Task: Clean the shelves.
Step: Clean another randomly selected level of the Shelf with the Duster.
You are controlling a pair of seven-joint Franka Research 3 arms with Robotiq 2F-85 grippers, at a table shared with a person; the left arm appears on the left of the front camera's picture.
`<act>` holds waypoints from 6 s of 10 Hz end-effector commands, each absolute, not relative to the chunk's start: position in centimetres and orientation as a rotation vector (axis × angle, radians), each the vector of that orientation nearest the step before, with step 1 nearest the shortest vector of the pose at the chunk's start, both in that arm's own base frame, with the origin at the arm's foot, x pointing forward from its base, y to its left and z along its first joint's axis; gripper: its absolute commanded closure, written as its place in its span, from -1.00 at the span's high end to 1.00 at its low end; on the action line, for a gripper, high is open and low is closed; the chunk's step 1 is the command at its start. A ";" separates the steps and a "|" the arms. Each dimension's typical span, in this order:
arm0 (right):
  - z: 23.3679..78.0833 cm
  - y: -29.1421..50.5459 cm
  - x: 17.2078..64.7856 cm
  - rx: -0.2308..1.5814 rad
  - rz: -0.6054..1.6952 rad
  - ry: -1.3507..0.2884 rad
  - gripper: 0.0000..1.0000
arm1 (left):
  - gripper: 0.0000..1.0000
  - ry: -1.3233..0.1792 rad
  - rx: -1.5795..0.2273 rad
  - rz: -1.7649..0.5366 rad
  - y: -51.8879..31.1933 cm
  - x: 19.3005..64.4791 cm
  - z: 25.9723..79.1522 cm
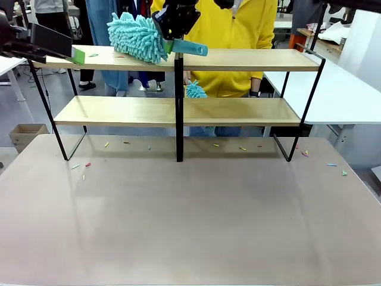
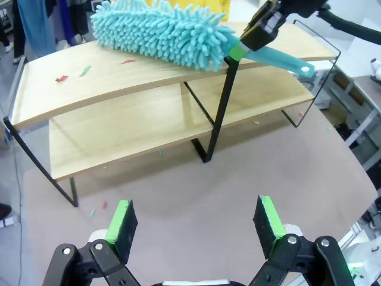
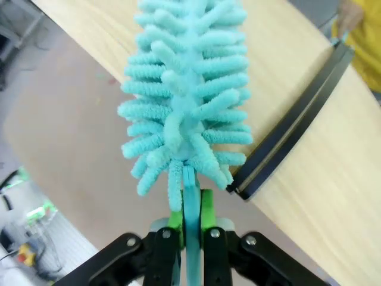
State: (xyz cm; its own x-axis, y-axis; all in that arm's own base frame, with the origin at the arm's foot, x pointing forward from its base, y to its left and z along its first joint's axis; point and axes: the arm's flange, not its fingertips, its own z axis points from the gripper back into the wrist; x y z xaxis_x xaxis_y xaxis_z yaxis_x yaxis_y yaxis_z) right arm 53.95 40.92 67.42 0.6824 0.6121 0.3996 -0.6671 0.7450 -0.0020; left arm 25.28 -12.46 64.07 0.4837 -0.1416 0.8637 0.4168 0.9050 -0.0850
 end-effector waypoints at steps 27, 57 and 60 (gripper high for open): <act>68.0 13.2 23.4 0.651 0.526 -0.161 -1.00 | 1.00 -1.015 -0.300 -0.343 -12.4 25.3 64.1; 65.7 -8.8 20.8 0.560 0.743 -0.585 -0.75 | 1.00 -1.015 -0.300 -0.343 -12.4 25.3 64.1; 65.7 -8.8 20.8 0.560 0.743 -0.585 -0.75 | 1.00 -1.015 -0.300 -0.343 -12.4 25.3 64.1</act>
State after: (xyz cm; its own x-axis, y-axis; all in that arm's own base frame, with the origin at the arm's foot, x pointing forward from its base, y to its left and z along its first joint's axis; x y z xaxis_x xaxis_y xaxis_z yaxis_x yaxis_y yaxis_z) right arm 20.83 -8.95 65.61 0.6123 0.4460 0.6528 -0.7346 0.6263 0.2611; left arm 25.25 -12.48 64.08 0.4830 -0.1423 0.8640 0.4171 0.9049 -0.0842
